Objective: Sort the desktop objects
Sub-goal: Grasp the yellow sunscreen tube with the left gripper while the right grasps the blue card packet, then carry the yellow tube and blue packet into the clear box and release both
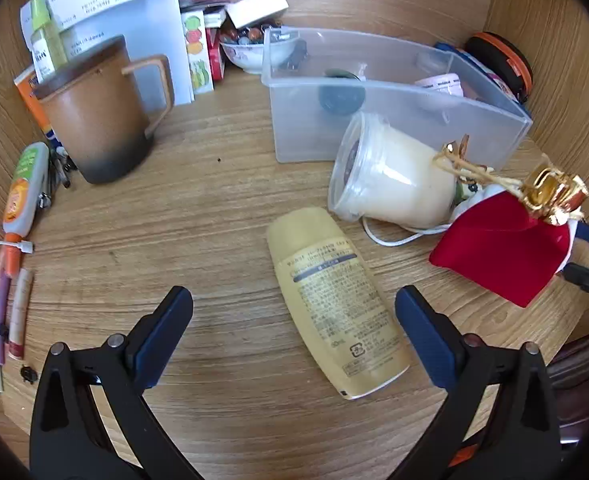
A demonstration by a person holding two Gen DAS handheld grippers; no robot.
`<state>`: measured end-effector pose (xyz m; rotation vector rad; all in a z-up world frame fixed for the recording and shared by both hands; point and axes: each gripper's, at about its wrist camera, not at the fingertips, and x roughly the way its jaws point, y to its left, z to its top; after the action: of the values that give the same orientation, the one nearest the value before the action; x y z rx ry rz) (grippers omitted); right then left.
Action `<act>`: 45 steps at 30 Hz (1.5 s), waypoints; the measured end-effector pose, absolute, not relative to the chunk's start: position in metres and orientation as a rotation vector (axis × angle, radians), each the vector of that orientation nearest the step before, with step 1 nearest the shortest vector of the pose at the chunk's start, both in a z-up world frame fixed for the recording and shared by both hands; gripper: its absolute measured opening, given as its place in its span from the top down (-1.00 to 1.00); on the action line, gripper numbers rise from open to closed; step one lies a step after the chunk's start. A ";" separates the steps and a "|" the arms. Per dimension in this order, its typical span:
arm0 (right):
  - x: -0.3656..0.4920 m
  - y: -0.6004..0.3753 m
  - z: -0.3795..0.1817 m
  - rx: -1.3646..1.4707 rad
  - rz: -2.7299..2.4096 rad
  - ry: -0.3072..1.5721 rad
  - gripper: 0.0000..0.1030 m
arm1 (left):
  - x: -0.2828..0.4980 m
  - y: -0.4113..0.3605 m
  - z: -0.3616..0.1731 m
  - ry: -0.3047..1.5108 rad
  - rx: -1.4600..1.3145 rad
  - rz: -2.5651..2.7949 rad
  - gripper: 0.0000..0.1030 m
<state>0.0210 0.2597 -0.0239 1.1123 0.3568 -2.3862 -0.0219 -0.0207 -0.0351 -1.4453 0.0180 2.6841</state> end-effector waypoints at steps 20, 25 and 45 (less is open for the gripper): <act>0.009 0.262 -0.045 1.149 -2.374 0.327 0.52 | -0.030 -0.012 -0.048 0.057 -1.466 2.670 -0.82; 0.006 0.263 -0.043 1.170 -2.378 0.265 0.52 | -0.032 -0.009 -0.045 0.076 -1.419 2.685 -0.42; -0.006 0.275 -0.012 1.107 -2.434 0.141 0.52 | -0.006 -0.024 -0.013 0.007 -1.299 2.741 0.06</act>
<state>-0.0057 0.2752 -0.0117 1.1072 0.1406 -2.4340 -0.0060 -0.0238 -0.0126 -1.2988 0.0068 2.7405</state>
